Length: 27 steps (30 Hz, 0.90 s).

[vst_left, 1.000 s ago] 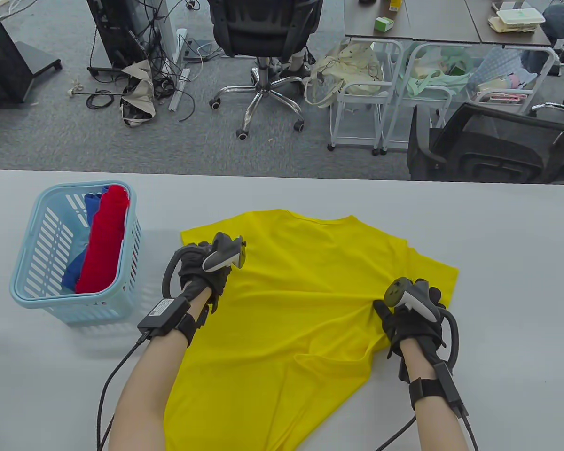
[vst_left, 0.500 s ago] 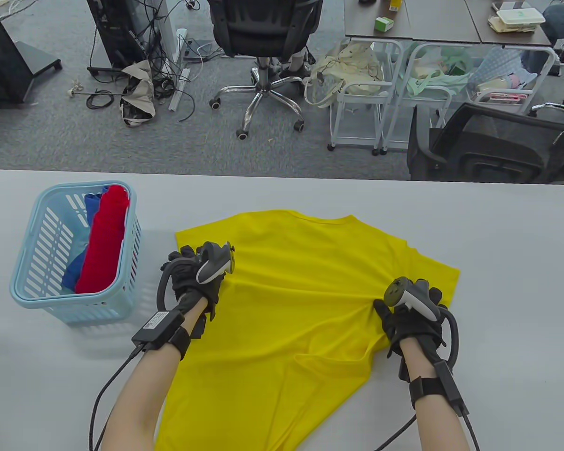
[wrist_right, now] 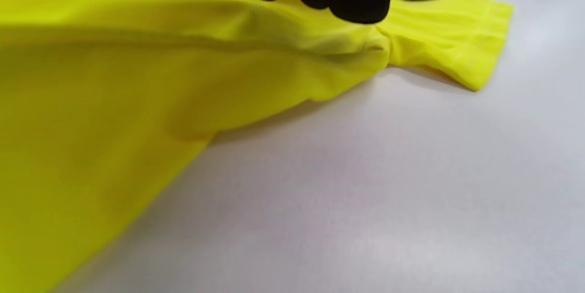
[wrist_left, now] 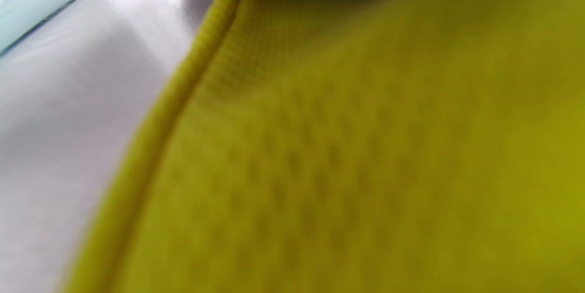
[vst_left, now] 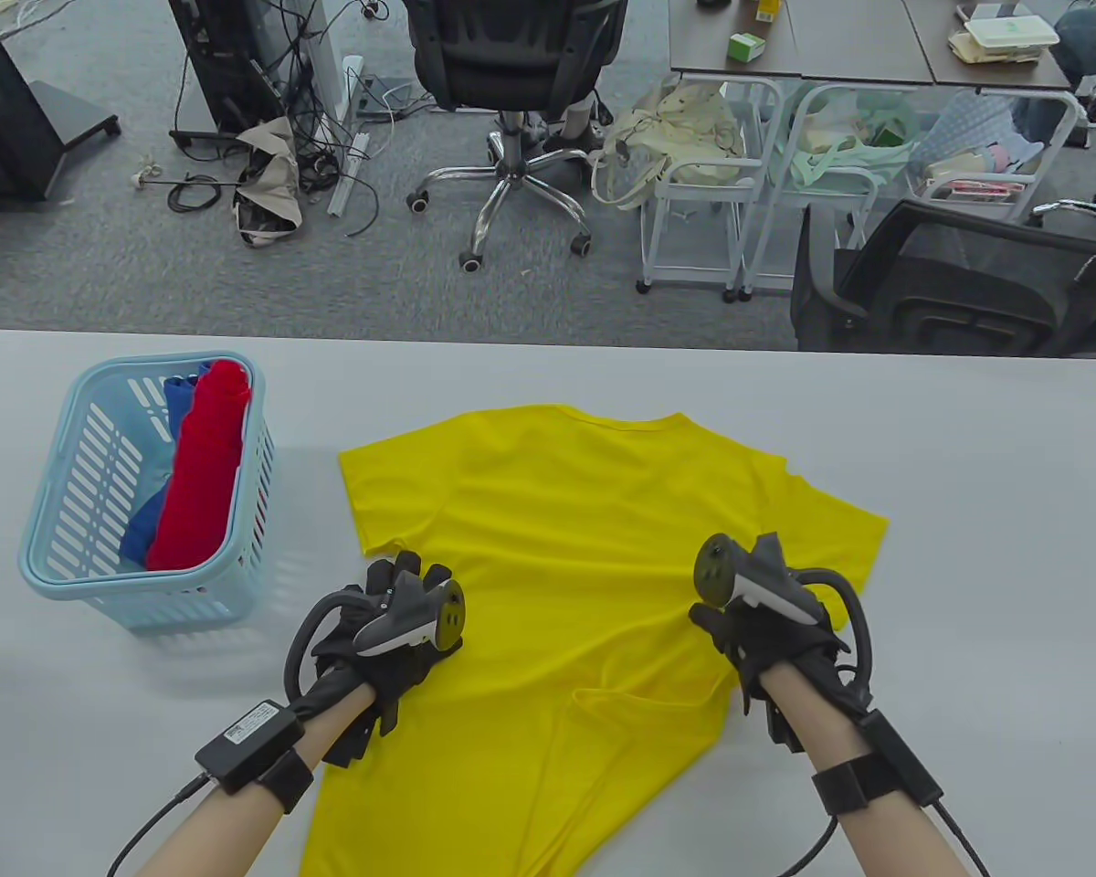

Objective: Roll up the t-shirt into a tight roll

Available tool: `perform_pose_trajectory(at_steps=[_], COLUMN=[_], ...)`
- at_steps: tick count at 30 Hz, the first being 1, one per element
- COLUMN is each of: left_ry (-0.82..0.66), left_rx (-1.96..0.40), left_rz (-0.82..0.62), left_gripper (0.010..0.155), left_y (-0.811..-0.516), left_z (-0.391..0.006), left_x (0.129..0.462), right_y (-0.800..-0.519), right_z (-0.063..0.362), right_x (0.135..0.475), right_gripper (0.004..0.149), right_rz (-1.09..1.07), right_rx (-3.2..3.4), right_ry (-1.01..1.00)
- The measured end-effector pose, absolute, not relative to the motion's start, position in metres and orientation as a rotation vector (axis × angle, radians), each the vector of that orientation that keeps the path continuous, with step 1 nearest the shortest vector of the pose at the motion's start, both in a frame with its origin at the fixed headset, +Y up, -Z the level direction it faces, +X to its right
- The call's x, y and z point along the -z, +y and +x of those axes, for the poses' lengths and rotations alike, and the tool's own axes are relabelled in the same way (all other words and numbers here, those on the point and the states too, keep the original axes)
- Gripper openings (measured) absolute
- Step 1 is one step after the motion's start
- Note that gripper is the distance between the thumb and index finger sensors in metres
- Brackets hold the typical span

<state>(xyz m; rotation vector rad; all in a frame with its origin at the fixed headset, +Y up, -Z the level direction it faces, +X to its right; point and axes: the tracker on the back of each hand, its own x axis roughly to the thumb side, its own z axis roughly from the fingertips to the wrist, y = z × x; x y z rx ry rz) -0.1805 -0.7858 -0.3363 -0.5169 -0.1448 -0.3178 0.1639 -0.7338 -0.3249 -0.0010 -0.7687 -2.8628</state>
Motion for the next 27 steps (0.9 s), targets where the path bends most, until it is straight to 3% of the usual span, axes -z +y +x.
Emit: perform_pose_trajectory(at_steps=[2, 6, 13, 21, 27], left_ry=[-0.142, -0.117, -0.064, -0.007, -0.151], left_rx=[0.336, 0.308, 0.27, 0.304, 0.268], left_rz=[-0.533, -0.566, -0.595, -0.589, -0.495], left_gripper=[0.078, 0.077, 0.077, 0.075, 0.076], left_y=[-0.785, -0.787, -0.789, -0.787, -0.763], left_z=[-0.181, -0.187, -0.185, -0.177, -0.161], left_x=[0.339, 0.351, 0.375, 0.402, 0.368], right_y=[-0.747, -0.761, -0.771, -0.772, -0.766], right_z=[0.16, 0.172, 0.196, 0.201, 0.199], right_x=[0.324, 0.344, 0.382, 0.416, 0.429], right_gripper=[0.077, 0.086, 0.084, 0.082, 0.078], right_rz=[0.055, 0.152, 0.199, 0.243, 0.303], right_rx=[2.762, 2.745, 2.874, 2.915, 2.905], right_ry=[-0.933, -0.983, -1.154, -1.135, -1.047])
